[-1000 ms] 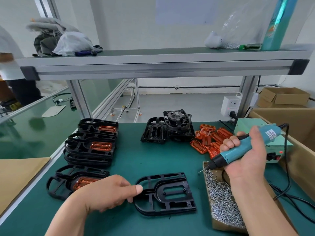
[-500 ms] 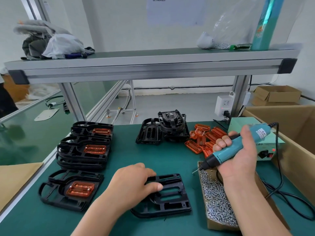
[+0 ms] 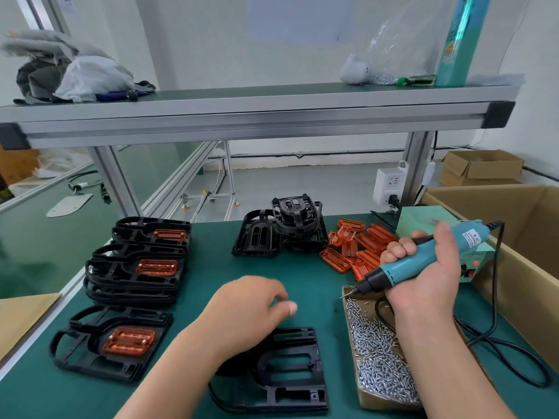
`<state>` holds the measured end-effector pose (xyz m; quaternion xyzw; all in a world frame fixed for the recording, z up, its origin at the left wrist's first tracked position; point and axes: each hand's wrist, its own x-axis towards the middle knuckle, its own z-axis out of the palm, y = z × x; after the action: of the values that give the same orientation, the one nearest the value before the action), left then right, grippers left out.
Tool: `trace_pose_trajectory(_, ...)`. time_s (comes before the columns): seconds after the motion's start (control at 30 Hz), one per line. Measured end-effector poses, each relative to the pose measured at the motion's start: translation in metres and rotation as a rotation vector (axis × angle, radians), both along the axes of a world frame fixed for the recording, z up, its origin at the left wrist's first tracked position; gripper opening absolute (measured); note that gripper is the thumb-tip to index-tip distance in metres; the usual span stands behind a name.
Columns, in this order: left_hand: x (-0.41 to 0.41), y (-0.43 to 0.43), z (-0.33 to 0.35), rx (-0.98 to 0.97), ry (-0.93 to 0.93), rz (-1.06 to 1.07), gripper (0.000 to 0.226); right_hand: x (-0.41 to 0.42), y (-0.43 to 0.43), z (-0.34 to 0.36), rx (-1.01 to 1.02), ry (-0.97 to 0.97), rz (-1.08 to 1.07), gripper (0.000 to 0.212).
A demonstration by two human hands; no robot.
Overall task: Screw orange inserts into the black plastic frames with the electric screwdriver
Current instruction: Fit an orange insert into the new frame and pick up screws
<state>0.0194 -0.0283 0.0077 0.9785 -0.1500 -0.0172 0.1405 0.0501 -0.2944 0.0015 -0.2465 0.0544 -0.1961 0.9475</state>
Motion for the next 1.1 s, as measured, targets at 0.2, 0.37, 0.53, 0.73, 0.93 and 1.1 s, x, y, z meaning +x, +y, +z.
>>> trace_pose_trajectory(0.2, 0.065, -0.064, -0.006, -0.156, 0.005, -0.025, 0.025, -0.001, 0.003, -0.001, -0.001, 0.009, -0.008, 0.037)
trace_pose_trajectory(0.37, 0.099, -0.099, -0.024, -0.023, -0.01, -0.147, 0.043, -0.001, 0.006, -0.001, -0.019, 0.018, 0.001, 0.037)
trace_pose_trajectory(0.53, 0.106, -0.092, -0.03, 0.084, -0.045, -0.16, 0.033, -0.001, 0.006, -0.001, -0.032, 0.027, 0.003, 0.037)
trace_pose_trajectory(0.73, 0.077, -0.061, -0.019, 0.085, 0.028, -0.154, 0.025, 0.0, 0.007, -0.004, -0.038, 0.026, 0.008, 0.037)
trace_pose_trajectory(0.93, 0.042, -0.019, -0.016, -0.132, 0.123, -0.07, 0.014, 0.0, 0.008, -0.006, -0.051, 0.009, 0.014, 0.036)
trace_pose_trajectory(1.1, 0.045, 0.01, -0.019, -0.23, 0.144, -0.04, 0.037, -0.001, 0.011, -0.004, -0.057, 0.014, 0.019, 0.035)
